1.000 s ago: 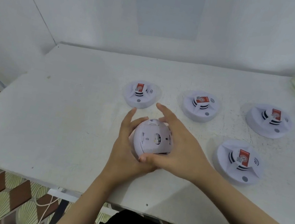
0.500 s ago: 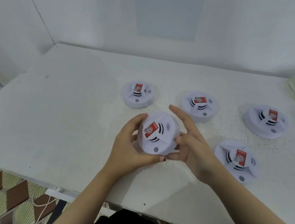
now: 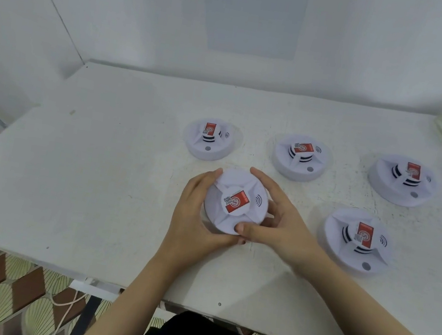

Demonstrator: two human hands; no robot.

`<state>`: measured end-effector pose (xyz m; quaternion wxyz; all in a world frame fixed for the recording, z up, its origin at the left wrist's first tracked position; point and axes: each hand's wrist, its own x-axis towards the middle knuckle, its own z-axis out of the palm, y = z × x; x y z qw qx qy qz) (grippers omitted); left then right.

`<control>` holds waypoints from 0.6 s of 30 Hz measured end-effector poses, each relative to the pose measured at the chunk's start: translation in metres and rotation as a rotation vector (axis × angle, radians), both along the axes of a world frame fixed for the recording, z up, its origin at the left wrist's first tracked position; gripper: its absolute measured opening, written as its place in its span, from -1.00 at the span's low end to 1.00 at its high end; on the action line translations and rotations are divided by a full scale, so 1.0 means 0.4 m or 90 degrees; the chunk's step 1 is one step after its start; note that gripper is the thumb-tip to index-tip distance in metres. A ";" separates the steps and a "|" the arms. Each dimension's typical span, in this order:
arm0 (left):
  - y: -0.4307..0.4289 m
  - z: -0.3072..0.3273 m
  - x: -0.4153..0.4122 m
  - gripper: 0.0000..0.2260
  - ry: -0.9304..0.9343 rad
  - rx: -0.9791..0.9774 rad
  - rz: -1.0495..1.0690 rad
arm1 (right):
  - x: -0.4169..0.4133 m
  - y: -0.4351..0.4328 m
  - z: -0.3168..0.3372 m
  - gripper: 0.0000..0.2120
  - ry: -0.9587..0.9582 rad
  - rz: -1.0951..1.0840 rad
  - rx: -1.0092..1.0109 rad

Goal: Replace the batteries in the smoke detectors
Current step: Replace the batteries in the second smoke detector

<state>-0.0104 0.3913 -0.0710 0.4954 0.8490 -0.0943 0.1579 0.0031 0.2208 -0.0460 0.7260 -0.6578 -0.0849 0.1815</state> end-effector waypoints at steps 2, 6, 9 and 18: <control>0.000 -0.002 0.001 -0.19 -0.010 0.005 -0.001 | -0.001 0.001 -0.003 -0.24 -0.013 -0.012 -0.008; 0.003 -0.005 0.005 -0.20 -0.026 0.019 -0.010 | -0.003 -0.001 -0.006 -0.25 -0.019 -0.031 -0.023; 0.002 -0.004 0.002 -0.20 -0.023 0.010 -0.009 | -0.002 -0.001 -0.007 -0.25 -0.015 -0.030 -0.020; 0.002 -0.008 0.008 -0.19 -0.016 0.015 -0.009 | 0.004 -0.005 -0.017 -0.25 -0.004 -0.021 -0.006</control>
